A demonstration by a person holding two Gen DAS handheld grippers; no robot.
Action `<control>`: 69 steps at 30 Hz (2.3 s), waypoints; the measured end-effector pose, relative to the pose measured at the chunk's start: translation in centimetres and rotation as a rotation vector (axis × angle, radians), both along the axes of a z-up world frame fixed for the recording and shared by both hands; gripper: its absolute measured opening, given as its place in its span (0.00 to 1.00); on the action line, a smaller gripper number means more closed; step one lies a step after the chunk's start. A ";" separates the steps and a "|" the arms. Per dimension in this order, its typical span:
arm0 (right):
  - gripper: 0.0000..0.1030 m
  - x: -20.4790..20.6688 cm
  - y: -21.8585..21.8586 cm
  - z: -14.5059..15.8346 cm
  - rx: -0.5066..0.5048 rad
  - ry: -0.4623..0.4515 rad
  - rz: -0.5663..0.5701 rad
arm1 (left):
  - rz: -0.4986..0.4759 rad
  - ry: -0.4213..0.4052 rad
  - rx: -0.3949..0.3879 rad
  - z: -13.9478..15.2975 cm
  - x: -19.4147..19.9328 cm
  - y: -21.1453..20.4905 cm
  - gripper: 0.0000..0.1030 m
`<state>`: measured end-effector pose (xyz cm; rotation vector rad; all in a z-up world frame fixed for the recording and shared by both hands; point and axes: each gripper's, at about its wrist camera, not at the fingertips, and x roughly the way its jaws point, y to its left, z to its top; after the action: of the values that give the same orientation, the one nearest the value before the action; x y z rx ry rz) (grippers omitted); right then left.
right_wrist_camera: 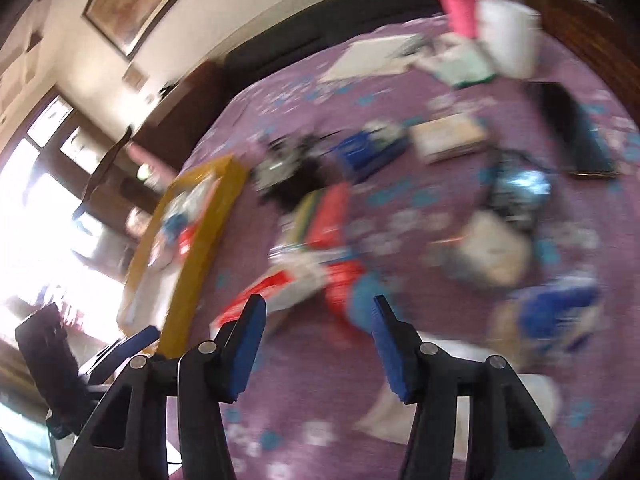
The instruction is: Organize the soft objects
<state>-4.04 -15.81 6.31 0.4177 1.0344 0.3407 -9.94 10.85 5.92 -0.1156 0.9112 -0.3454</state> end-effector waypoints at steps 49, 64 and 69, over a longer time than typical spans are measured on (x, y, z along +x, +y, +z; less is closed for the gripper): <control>0.39 6.5 3.8 -0.9 -0.099 0.075 -0.124 | 0.458 0.231 0.134 -2.1 6.1 20.5 0.37; 0.39 4.4 14.6 4.0 -0.055 -0.035 0.143 | 0.497 0.153 0.051 -0.6 6.8 22.0 0.76; 0.39 4.8 21.8 4.0 -0.071 -0.049 0.306 | 0.541 0.032 -0.019 1.6 2.5 23.5 0.78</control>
<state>0.75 5.95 10.29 0.1852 1.0600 0.5831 -7.39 34.33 7.55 -0.3773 0.8716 0.1514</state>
